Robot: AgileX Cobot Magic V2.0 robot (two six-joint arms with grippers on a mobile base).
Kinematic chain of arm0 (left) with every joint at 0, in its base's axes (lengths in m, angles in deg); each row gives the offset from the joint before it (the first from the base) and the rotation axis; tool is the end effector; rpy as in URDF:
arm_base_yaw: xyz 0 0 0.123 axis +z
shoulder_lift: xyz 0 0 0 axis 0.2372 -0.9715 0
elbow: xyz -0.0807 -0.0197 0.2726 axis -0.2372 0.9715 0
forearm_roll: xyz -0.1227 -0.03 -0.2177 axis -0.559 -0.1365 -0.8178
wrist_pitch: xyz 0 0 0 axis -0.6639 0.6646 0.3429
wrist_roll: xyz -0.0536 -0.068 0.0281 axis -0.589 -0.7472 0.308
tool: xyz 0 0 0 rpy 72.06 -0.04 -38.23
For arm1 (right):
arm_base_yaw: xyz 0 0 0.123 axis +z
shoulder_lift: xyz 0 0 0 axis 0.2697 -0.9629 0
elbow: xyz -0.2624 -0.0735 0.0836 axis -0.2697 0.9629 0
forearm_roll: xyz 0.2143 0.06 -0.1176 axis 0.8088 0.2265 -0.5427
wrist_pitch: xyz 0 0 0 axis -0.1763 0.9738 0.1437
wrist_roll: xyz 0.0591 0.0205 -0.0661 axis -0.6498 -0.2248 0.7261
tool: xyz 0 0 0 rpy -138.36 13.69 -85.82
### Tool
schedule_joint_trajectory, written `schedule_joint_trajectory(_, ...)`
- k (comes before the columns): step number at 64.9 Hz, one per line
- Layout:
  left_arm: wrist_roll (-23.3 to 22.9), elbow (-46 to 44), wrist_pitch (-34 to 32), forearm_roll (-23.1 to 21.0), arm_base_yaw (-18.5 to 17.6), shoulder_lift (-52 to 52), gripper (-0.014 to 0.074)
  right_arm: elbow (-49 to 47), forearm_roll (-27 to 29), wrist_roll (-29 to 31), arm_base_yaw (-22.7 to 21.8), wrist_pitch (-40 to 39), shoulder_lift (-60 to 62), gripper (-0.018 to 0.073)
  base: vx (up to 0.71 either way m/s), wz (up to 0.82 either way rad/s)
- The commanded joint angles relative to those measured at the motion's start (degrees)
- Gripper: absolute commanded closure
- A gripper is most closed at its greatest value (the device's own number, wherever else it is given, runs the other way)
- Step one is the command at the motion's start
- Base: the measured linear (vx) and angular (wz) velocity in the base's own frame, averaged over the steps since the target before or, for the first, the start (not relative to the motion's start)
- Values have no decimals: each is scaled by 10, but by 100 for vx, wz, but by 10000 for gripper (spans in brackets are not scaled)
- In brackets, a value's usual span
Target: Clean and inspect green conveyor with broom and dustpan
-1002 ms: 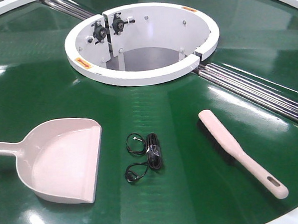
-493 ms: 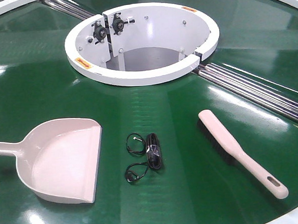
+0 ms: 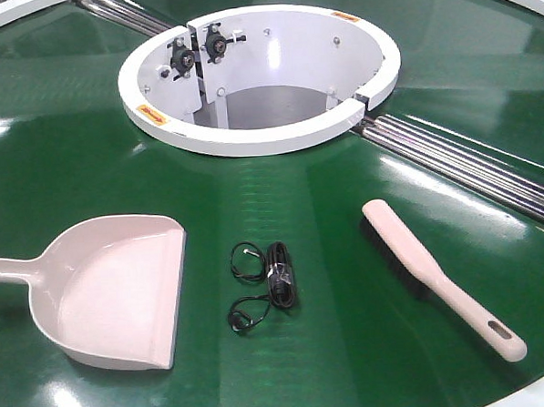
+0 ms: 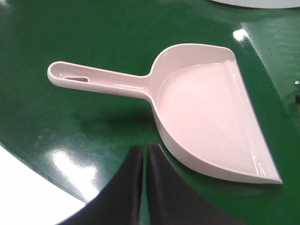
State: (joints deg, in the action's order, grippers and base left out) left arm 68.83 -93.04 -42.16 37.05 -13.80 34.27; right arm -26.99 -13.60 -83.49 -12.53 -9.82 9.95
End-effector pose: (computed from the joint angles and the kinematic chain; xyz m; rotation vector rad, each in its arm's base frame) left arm 0.1018 0.0003 0.2803 0.0058 2.1875 0.0086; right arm 0.0566 0.0027 0.1979 -0.0689 1.5700 0.0091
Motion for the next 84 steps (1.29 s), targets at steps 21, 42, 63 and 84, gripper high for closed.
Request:
schedule_joint_trajectory(21,0,-22,-69,12,0,-9,419,2,-6,0,-4,-41,6,568,0,0)
schedule_joint_trajectory(42,0,-22,-74,12,0,-9,60,2,-6,0,-4,-41,6,568,0,0)
schedule_joint_trajectory(63,13,-30,-78,-30,0,-13,66,2,-6,0,-4,-41,6,568,0,0)
schedule_joint_trajectory(84,314,-238,103,-78,-1,-169,108,2,-6,0,-4,-41,6,568,0,0)
